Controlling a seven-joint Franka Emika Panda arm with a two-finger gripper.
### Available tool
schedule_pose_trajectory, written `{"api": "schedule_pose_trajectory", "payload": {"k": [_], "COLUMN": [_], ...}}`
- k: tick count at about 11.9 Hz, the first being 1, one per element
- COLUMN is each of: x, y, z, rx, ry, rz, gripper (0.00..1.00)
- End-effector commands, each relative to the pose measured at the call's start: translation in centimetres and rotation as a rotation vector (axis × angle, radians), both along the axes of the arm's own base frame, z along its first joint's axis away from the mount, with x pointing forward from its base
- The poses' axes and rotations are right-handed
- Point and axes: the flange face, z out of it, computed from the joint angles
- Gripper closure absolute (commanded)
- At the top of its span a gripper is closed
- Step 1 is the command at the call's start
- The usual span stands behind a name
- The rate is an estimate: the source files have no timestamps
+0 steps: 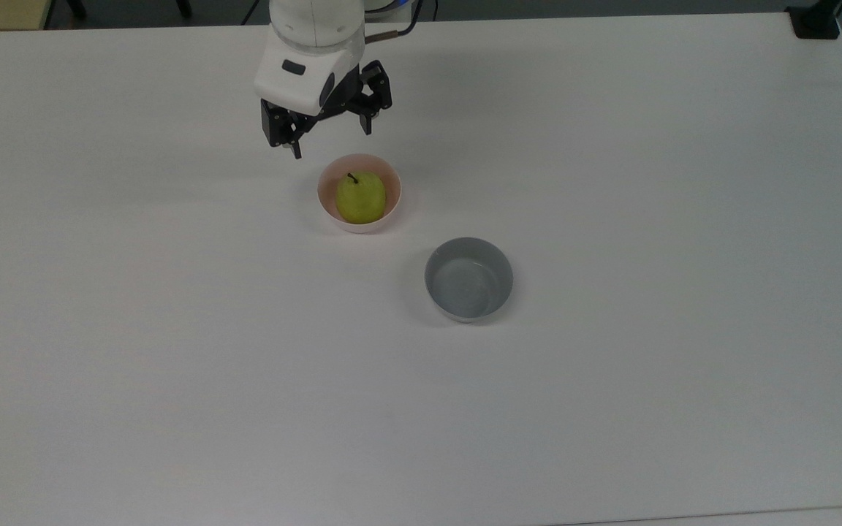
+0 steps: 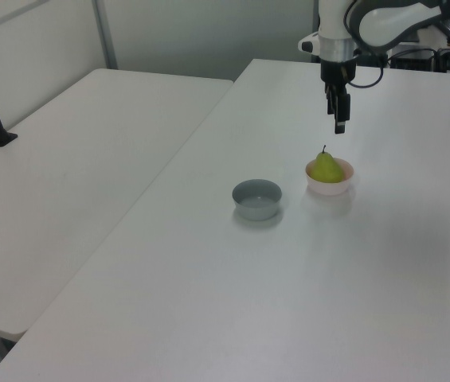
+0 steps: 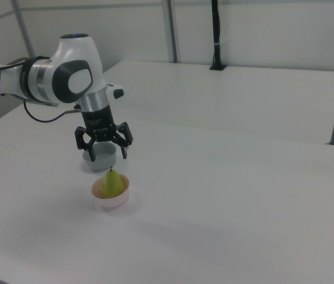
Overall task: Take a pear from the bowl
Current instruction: 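Move the open gripper over the pink bowl and lower onto the pear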
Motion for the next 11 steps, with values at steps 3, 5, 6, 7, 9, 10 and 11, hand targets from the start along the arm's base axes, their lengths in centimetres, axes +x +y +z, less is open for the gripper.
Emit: {"api": "schedule_pose_trajectory", "payload": {"k": [3,5,6,7,9,10,11], "x": [0.3,0.2,0.2,0.2,0.3,0.6,0.8], "y": [2.2,3.3,3.3,3.3,3.2,2.9,2.6], "z": [-4.5,-6.0,-6.8,-7.4,-8.4,-8.5,-9.0], "rx": [0.026,0.027,0.027,0.026,0.025,0.026,0.028], "ry": [-0.032,-0.023,-0.009,0.002,0.017,0.0,-0.012], "rz": [-0.02,-0.006,-0.006,-0.004,-0.005,-0.009,-0.013], "gripper": [0.0,0.0,0.0,0.0,0.04,0.11,0.19]}}
